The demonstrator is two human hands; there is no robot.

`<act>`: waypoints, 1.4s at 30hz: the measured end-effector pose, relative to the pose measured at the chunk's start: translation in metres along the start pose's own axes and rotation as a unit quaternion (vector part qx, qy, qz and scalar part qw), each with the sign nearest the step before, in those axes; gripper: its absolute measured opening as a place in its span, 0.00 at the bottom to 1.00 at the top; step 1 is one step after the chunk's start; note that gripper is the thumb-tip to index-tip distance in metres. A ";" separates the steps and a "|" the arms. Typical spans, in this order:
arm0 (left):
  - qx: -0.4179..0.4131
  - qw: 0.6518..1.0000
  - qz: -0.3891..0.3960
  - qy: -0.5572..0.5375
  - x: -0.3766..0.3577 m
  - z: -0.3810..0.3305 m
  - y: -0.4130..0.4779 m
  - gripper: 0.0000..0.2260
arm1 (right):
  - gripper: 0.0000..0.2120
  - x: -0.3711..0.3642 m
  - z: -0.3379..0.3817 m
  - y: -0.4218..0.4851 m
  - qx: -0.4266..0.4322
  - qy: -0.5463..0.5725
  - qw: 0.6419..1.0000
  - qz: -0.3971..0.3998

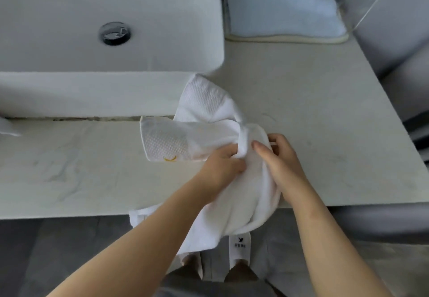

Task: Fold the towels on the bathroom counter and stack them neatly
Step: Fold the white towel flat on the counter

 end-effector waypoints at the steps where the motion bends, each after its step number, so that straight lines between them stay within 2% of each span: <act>1: -0.005 1.000 0.003 0.004 -0.006 0.000 0.004 0.07 | 0.08 0.010 -0.003 0.003 0.007 -0.013 1.000 -0.015; 3: -0.015 1.000 0.001 0.011 -0.020 -0.002 0.012 0.09 | 0.06 0.031 -0.007 0.009 0.032 -0.045 0.996 -0.064; 7: -0.040 0.998 -0.040 -0.018 -0.051 -0.010 0.028 0.03 | 0.09 0.076 -0.020 0.025 0.054 -0.050 0.989 -0.130; 9: -0.064 0.991 -0.114 -0.010 -0.062 -0.014 0.038 0.12 | 0.10 0.100 -0.026 0.033 0.060 -0.050 0.984 -0.158; 10: -0.086 0.983 -0.163 0.008 -0.068 -0.016 0.043 0.13 | 0.11 0.110 -0.028 0.036 0.068 -0.052 0.982 -0.169; 12: -0.125 0.960 -0.251 0.019 -0.076 -0.018 0.048 0.04 | 0.14 0.128 -0.028 0.042 0.094 -0.047 0.977 -0.187; 14: -0.138 0.946 -0.294 0.010 -0.083 -0.018 0.050 0.08 | 0.13 0.141 -0.027 0.049 0.128 -0.047 0.971 -0.198; 21: -0.134 0.926 -0.352 0.019 -0.084 -0.013 0.052 0.12 | 0.10 0.163 -0.030 0.065 0.197 -0.067 0.952 -0.226; 27: -0.208 0.889 -0.399 0.086 -0.090 -0.006 0.041 0.23 | 0.12 0.170 -0.035 0.069 0.215 -0.079 0.944 -0.236; 34: -0.186 0.860 -0.452 0.145 -0.082 0.014 0.026 0.13 | 0.16 0.176 -0.037 0.066 0.235 -0.106 0.937 -0.235; 37: -0.176 0.848 -0.464 0.188 -0.075 0.020 0.010 0.04 | 0.16 0.174 -0.039 0.065 0.241 -0.133 0.932 -0.235; 42: -0.154 0.808 -0.503 0.265 -0.054 0.029 -0.008 0.07 | 0.14 0.170 -0.042 0.061 0.243 -0.197 0.923 -0.222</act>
Point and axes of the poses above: each hand's wrist, its own y-axis towards the middle knuckle, its own x-axis out of the back of the hand, z = x × y, the point moved 4 cm from there along y, towards the middle knuckle, and after that the axes turned 1 degree about -y, right-handed, at the moved point
